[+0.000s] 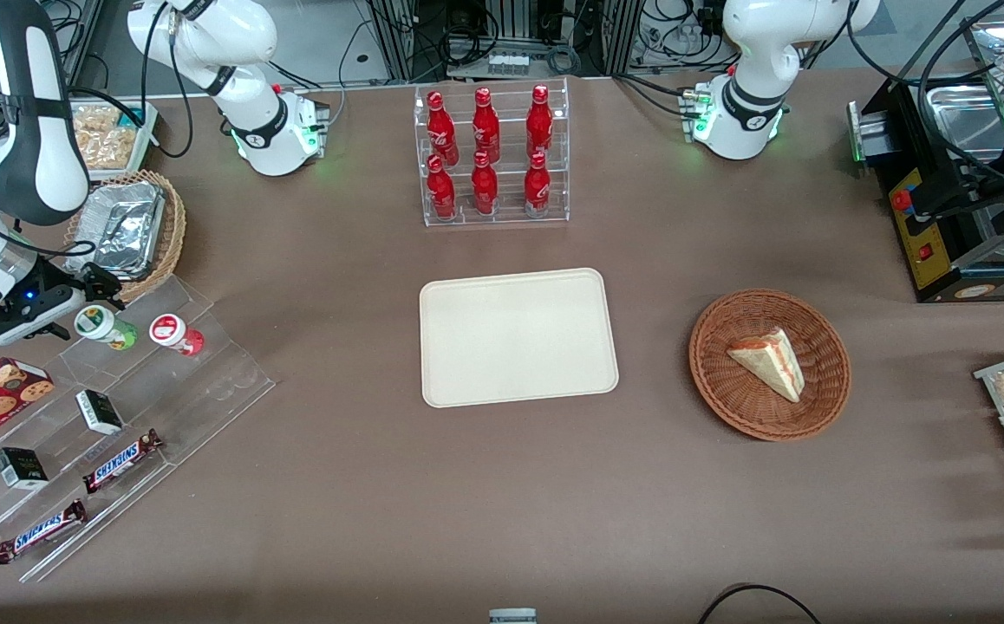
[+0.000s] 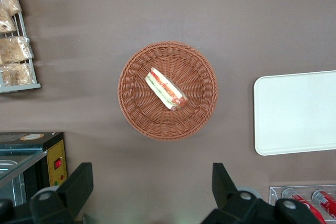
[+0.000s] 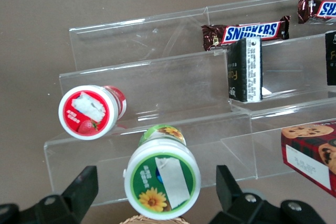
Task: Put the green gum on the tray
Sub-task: 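Close the right gripper on the green gum jar and lift it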
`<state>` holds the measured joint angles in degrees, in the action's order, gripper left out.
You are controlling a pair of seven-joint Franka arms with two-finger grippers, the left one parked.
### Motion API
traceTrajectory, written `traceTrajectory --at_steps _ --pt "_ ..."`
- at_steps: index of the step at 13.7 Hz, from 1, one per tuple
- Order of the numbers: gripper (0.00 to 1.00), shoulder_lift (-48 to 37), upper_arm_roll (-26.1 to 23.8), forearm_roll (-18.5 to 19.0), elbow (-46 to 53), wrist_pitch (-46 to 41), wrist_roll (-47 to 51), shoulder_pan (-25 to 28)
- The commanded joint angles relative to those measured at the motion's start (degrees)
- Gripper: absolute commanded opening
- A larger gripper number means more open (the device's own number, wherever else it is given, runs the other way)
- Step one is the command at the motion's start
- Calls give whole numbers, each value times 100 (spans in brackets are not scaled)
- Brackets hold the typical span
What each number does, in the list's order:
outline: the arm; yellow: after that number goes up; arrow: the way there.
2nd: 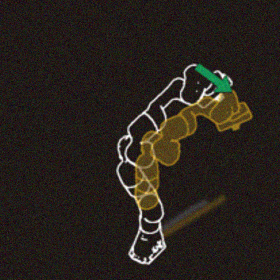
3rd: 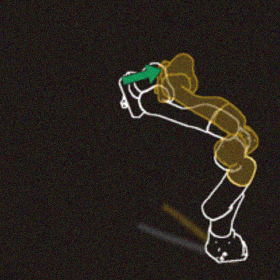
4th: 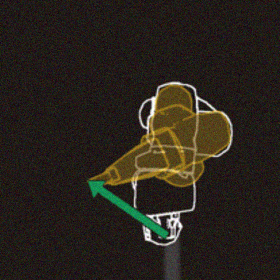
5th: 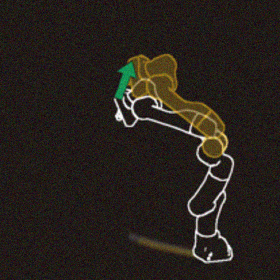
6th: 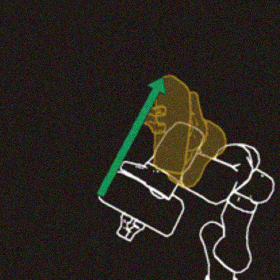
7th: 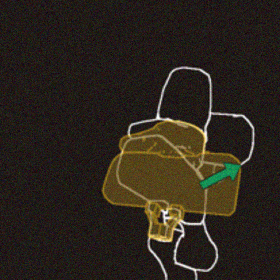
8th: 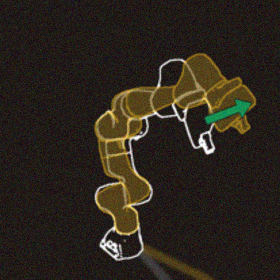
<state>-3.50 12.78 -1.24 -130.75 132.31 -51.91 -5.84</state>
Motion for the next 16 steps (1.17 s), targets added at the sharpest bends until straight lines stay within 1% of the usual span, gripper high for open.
traceTrajectory --at_steps 1,4,5,6,7,8,9,12,13,15,16 --pt "100 33 22 1 -65 190 -83 -23" --pt "100 68 31 -8 -65 190 -83 -23" --pt "97 95 31 1 -65 199 -83 -23" --pt "76 95 31 1 -56 199 -83 -23" --pt "39 104 31 1 -56 190 -83 -23" --pt "10 104 31 1 -47 173 -65 -14" --pt "0 104 31 1 -21 164 -57 -14" --pt "0 34 14 1 154 -81 -4 38" --pt "0 25 -4 1 346 -334 5 56" --pt "0 25 -74 -8 986 -1202 92 135" --pt "0 33 -100 -8 1320 -1642 302 257"
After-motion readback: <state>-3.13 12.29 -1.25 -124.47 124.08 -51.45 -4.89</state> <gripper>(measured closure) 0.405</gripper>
